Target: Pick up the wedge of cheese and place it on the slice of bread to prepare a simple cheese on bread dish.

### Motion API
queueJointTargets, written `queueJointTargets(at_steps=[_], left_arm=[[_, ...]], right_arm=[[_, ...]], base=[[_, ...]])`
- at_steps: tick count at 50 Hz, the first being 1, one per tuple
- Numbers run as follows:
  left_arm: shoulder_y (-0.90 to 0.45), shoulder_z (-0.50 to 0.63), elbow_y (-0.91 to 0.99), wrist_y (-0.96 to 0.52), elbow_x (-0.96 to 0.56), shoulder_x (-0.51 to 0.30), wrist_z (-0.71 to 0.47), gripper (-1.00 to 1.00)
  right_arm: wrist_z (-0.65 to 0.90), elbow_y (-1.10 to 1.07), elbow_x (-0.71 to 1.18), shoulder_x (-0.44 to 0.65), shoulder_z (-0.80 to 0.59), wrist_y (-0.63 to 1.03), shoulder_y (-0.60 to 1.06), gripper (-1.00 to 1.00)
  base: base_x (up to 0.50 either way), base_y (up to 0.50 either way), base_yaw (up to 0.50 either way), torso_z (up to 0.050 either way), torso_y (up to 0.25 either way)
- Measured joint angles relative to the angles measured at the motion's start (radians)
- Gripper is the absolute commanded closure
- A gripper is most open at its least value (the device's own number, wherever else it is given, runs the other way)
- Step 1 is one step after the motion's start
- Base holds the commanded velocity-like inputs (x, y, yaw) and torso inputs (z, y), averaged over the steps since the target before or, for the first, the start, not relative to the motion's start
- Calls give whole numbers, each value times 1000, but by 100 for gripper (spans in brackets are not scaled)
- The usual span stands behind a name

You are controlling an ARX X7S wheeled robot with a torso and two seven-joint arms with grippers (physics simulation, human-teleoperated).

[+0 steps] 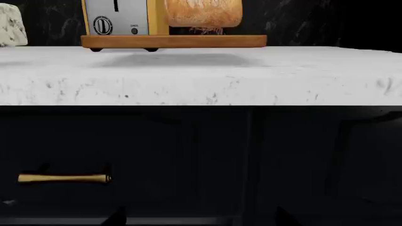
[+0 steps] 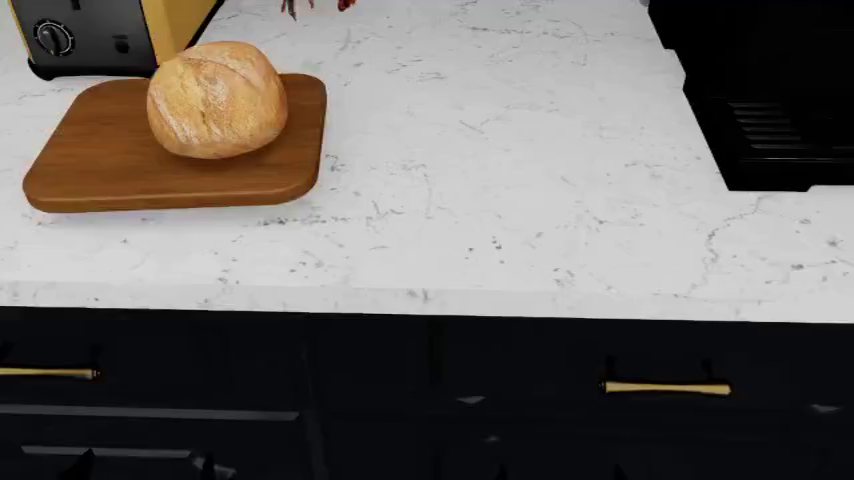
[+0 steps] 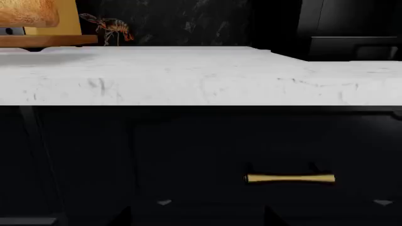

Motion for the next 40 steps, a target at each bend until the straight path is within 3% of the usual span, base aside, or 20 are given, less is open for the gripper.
queueJointTargets(at_steps=[18,40], left_arm=[[-2,42,1,6,-26,-35,-35,-100],[17,78,18,68,-88,-74,-56,-100]], right_arm=[[42,3,31,35,-37,-2,6,-100],[95,9,55,70,-85,-3,9,-100]], base=[[0,0,0,0,0],[0,0,0,49,0]])
